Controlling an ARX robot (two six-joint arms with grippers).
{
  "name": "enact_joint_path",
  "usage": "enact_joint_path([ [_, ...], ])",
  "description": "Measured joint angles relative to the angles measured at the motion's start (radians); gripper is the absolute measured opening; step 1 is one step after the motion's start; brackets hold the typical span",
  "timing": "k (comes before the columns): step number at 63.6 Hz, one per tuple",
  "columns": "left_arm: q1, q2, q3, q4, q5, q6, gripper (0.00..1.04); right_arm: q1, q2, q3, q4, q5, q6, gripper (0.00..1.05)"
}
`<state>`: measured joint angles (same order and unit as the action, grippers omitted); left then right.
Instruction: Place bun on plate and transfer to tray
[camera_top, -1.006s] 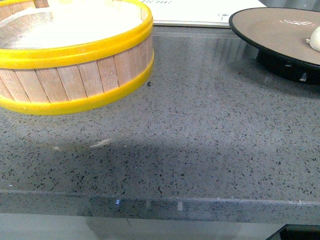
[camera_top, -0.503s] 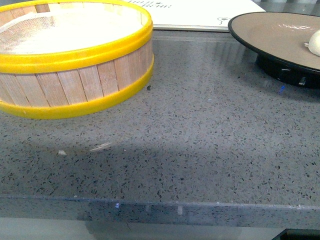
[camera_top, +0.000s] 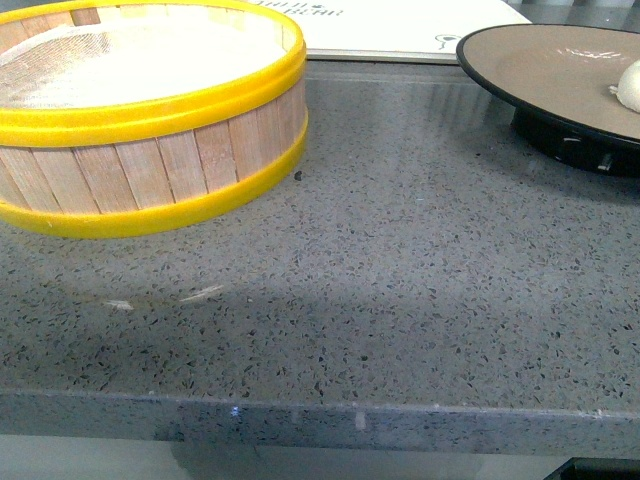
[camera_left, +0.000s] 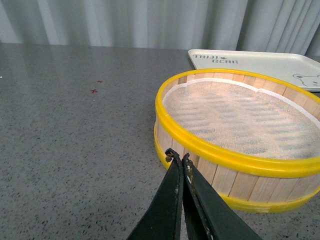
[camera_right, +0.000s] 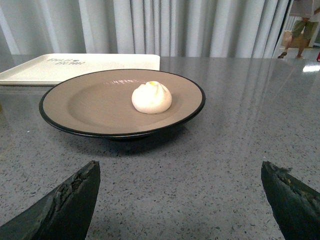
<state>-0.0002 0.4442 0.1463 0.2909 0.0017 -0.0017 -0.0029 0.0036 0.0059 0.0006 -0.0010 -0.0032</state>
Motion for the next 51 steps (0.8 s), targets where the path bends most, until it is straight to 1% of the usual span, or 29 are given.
enact_joint_path([
  [14, 0.000, -0.090, -0.061, -0.024, -0.002, 0.000, 0.04, 0.000, 0.000, 0.000, 0.000, 0.000, 0.000, 0.96],
  [42, 0.000, -0.212, -0.109, -0.096, -0.002, 0.000, 0.04, 0.000, 0.000, 0.000, 0.000, 0.000, 0.000, 0.96],
  [51, 0.000, -0.246, -0.120, -0.092, -0.002, 0.000, 0.04, 0.000, 0.000, 0.000, 0.000, 0.000, 0.000, 0.96],
])
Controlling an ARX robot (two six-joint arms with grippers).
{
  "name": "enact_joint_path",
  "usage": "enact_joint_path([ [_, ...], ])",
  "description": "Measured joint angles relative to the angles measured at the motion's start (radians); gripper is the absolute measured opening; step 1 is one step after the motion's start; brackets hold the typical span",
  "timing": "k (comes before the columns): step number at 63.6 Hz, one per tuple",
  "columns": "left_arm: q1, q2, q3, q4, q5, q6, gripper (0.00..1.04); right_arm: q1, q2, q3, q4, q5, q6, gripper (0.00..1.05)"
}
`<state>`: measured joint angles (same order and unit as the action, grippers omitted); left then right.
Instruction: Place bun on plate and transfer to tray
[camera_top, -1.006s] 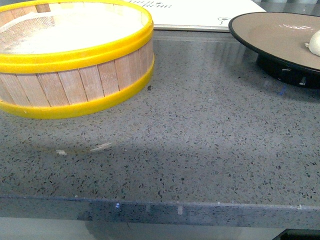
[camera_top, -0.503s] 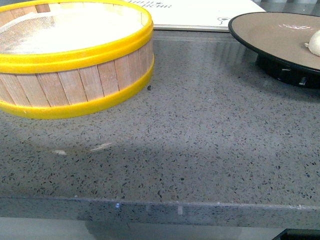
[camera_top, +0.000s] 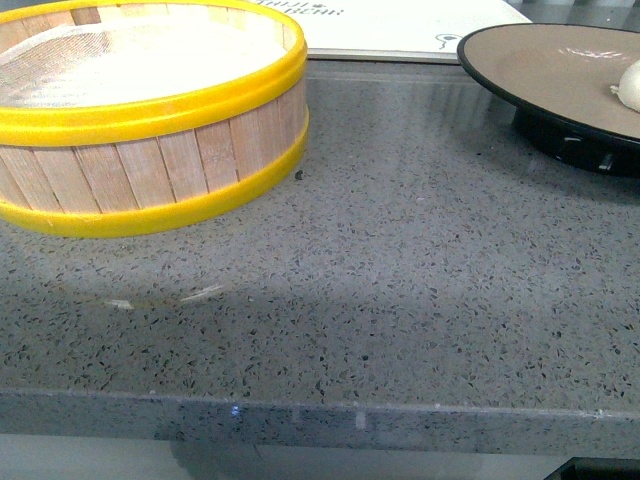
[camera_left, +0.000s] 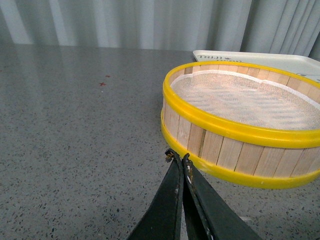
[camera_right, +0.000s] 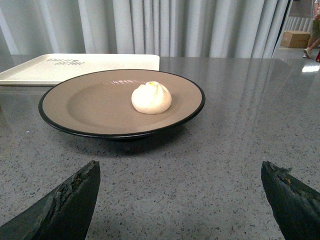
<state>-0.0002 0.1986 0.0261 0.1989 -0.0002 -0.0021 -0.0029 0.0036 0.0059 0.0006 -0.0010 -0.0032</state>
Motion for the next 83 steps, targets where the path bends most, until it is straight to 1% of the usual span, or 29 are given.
enact_joint_path([
  [6, 0.000, -0.030, 0.000, -0.025, 0.000, 0.000, 0.04, 0.000, 0.000, 0.000, 0.000, 0.000, 0.000, 0.96],
  [11, 0.000, -0.162, 0.000, -0.189, 0.000, 0.000, 0.04, 0.000, 0.000, 0.000, 0.000, 0.000, 0.000, 0.96],
  [18, 0.000, -0.195, 0.000, -0.194, 0.000, 0.000, 0.04, 0.000, 0.000, 0.000, 0.000, 0.000, 0.000, 0.96],
  [19, 0.000, -0.195, 0.000, -0.195, 0.000, -0.001, 0.06, 0.000, 0.000, 0.000, 0.000, 0.000, 0.000, 0.96],
  [27, 0.000, -0.195, 0.000, -0.198, 0.000, 0.000, 0.27, 0.000, 0.000, 0.000, 0.000, 0.000, 0.000, 0.96],
  [29, 0.000, -0.195, 0.000, -0.198, 0.000, 0.000, 0.30, 0.000, 0.000, 0.000, 0.000, 0.000, 0.000, 0.96],
  [32, 0.000, -0.195, 0.000, -0.198, 0.000, 0.000, 0.39, 0.000, 0.000, 0.000, 0.000, 0.000, 0.000, 0.96],
  [34, 0.000, -0.195, 0.000, -0.198, 0.000, 0.000, 0.43, 0.000, 0.000, 0.000, 0.000, 0.000, 0.000, 0.96],
  [39, 0.000, -0.195, 0.000, -0.198, 0.000, 0.000, 0.57, 0.000, 0.000, 0.000, 0.000, 0.000, 0.000, 0.96],
  [41, 0.000, -0.195, 0.000, -0.198, 0.000, 0.000, 0.61, 0.000, 0.000, 0.000, 0.000, 0.000, 0.000, 0.96],
  [44, 0.000, -0.195, 0.000, -0.198, 0.000, 0.000, 0.70, 0.000, 0.000, 0.000, 0.000, 0.000, 0.000, 0.96],
  [46, 0.000, -0.195, 0.000, -0.198, 0.000, 0.000, 0.73, 0.000, 0.000, 0.000, 0.000, 0.000, 0.000, 0.96],
  [50, 0.000, -0.195, 0.000, -0.198, 0.000, 0.000, 0.84, 0.000, 0.000, 0.000, 0.000, 0.000, 0.000, 0.96],
  [53, 0.000, -0.195, 0.000, -0.198, 0.000, 0.000, 0.95, 0.000, 0.000, 0.000, 0.000, 0.000, 0.000, 0.96],
  [55, 0.000, -0.195, 0.000, -0.198, 0.000, 0.000, 0.99, 0.000, 0.000, 0.000, 0.000, 0.000, 0.000, 0.96],
  [57, 0.000, -0.195, 0.000, -0.198, 0.000, 0.000, 1.00, 0.008, 0.003, 0.000, 0.003, 0.024, -0.016, 0.96],
  [59, 0.000, -0.195, 0.000, -0.198, 0.000, 0.000, 0.98, 0.044, 0.021, 0.000, 0.032, 0.134, -0.077, 0.96],
  [60, 0.000, -0.195, 0.000, -0.198, 0.000, 0.000, 0.98, 0.070, 0.040, 0.000, 0.063, 0.206, -0.120, 0.96],
  [61, 0.000, -0.195, 0.000, -0.198, 0.000, 0.000, 0.98, 0.077, 0.047, 0.000, 0.073, 0.206, -0.120, 0.96],
  [62, 0.000, -0.195, 0.000, -0.198, 0.000, 0.000, 0.98, 0.094, 0.069, 0.001, 0.108, 0.290, -0.175, 0.96],
  [65, 0.000, -0.195, 0.000, -0.198, -0.001, 0.000, 0.98, 0.107, 0.124, 0.006, 0.183, 0.358, -0.245, 0.96],
  [66, 0.000, -0.195, 0.000, -0.198, 0.000, 0.000, 0.98, 0.106, 0.140, 0.008, 0.204, 0.362, -0.270, 0.96],
  [69, 0.000, -0.195, 0.000, -0.198, 0.001, 0.000, 0.98, 0.080, 0.232, 0.031, 0.313, 0.352, -0.315, 0.96],
  [75, 0.000, -0.195, 0.000, -0.198, 0.000, 0.000, 0.98, 0.007, 0.360, 0.082, 0.449, 0.283, -0.310, 0.96],
  [77, 0.000, -0.195, 0.000, -0.198, 0.000, 0.000, 0.98, -0.039, 0.446, 0.122, 0.524, 0.225, -0.282, 0.96],
  [79, 0.000, -0.195, 0.000, -0.198, 0.000, 0.000, 0.98, -0.072, 0.504, 0.151, 0.564, 0.196, -0.259, 0.96],
  [83, 0.000, -0.195, 0.000, -0.198, 0.000, 0.000, 0.98, -0.140, 0.617, 0.219, 0.589, 0.115, -0.171, 0.96],
])
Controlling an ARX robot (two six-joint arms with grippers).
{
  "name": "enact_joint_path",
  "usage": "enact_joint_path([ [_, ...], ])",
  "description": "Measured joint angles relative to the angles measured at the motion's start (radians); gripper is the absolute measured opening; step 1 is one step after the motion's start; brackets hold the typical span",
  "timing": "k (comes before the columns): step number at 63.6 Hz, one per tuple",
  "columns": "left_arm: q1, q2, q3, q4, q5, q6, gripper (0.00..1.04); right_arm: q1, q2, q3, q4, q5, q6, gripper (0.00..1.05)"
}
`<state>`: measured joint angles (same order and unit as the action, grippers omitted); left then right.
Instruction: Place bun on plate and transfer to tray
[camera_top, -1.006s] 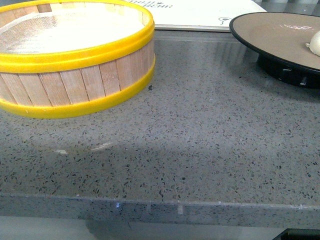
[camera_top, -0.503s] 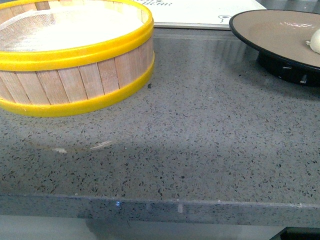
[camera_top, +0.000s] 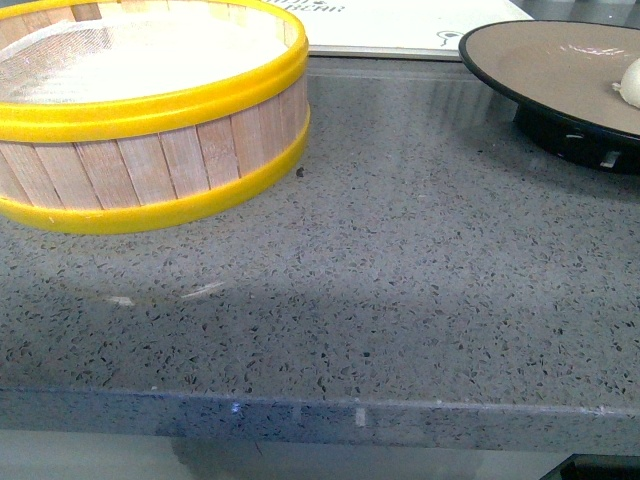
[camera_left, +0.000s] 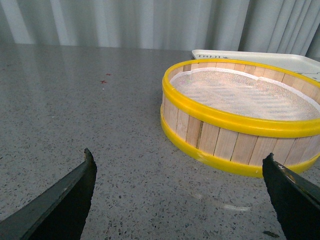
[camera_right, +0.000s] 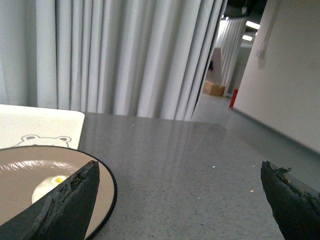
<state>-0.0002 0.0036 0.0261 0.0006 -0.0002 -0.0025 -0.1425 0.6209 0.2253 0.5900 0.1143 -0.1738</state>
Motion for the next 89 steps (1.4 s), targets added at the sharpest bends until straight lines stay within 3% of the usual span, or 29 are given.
enact_joint_path([
  [4, 0.000, 0.000, 0.000, 0.000, 0.000, 0.000, 0.98, -0.061, 0.109, 0.070, -0.018, -0.070, 0.115, 0.96],
  [10, 0.000, 0.000, 0.000, 0.000, 0.000, 0.000, 0.98, -0.153, 0.314, 0.215, -0.163, -0.230, 0.454, 0.96],
  [20, 0.000, 0.000, 0.000, 0.000, 0.000, 0.000, 0.98, -0.166, 0.452, 0.307, -0.251, -0.358, 0.880, 0.96],
  [34, 0.000, 0.000, 0.000, 0.000, 0.000, 0.000, 0.98, -0.140, 0.517, 0.310, -0.288, -0.432, 1.278, 0.96],
  [56, 0.000, 0.000, 0.000, 0.000, 0.000, 0.000, 0.98, -0.062, 0.575, 0.292, -0.262, -0.447, 1.432, 0.96],
  [89, 0.000, 0.000, 0.000, 0.000, 0.000, 0.000, 0.98, 0.017, 0.525, 0.230, -0.245, -0.444, 1.501, 0.96],
])
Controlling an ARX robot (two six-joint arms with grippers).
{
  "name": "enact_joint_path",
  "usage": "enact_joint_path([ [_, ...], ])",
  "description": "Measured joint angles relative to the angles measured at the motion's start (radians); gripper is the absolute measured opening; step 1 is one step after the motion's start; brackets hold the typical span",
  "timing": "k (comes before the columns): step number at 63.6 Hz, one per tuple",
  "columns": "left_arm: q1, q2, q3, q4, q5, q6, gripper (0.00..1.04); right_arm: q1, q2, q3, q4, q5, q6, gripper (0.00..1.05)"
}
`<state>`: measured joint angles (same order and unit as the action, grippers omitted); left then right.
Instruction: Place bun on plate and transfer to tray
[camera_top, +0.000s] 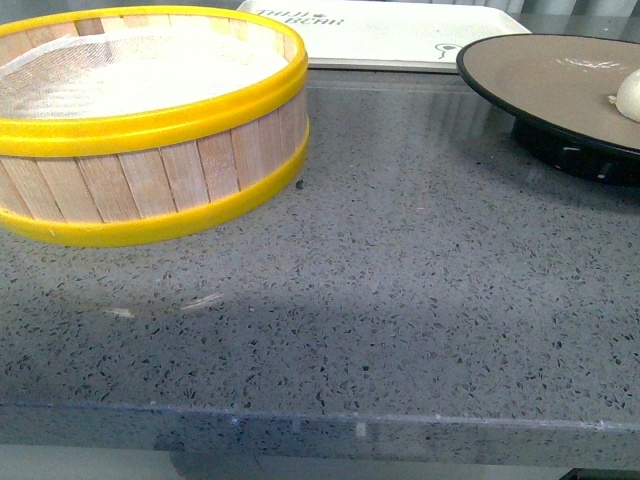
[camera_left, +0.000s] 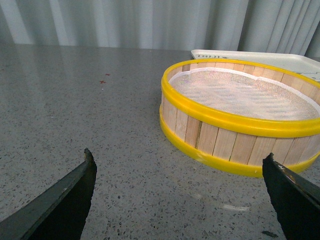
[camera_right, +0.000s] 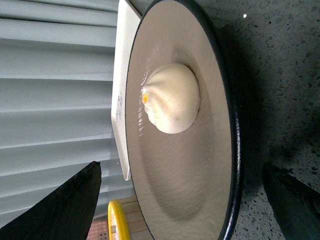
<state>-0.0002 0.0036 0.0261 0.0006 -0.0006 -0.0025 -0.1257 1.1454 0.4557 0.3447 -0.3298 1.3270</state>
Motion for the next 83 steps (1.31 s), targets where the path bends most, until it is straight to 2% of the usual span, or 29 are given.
enact_joint_path([
  [27, 0.000, 0.000, 0.000, 0.000, 0.000, 0.000, 0.98, -0.037, 0.024, -0.027, 0.043, -0.024, 0.050, 0.96],
  [35, 0.000, 0.000, 0.000, 0.000, 0.000, 0.000, 0.98, -0.034, 0.026, -0.028, 0.050, -0.020, 0.058, 0.72],
  [50, 0.000, 0.000, 0.000, 0.000, 0.000, 0.000, 0.98, -0.023, 0.020, -0.042, 0.055, -0.013, 0.064, 0.37],
  [54, 0.000, 0.000, 0.000, 0.000, 0.000, 0.000, 0.98, -0.023, 0.019, -0.048, 0.057, -0.013, 0.068, 0.23],
  [56, 0.000, 0.000, 0.000, 0.000, 0.000, 0.000, 0.98, -0.023, 0.019, -0.049, 0.057, -0.013, 0.069, 0.19],
  [59, 0.000, 0.000, 0.000, 0.000, 0.000, 0.000, 0.98, -0.026, 0.018, -0.051, 0.058, -0.014, 0.068, 0.07],
  [62, 0.000, 0.000, 0.000, 0.000, 0.000, 0.000, 0.98, -0.026, 0.016, -0.052, 0.058, -0.017, 0.068, 0.03],
  [83, 0.000, 0.000, 0.000, 0.000, 0.000, 0.000, 0.98, -0.007, -0.031, -0.054, 0.043, 0.000, 0.066, 0.02],
])
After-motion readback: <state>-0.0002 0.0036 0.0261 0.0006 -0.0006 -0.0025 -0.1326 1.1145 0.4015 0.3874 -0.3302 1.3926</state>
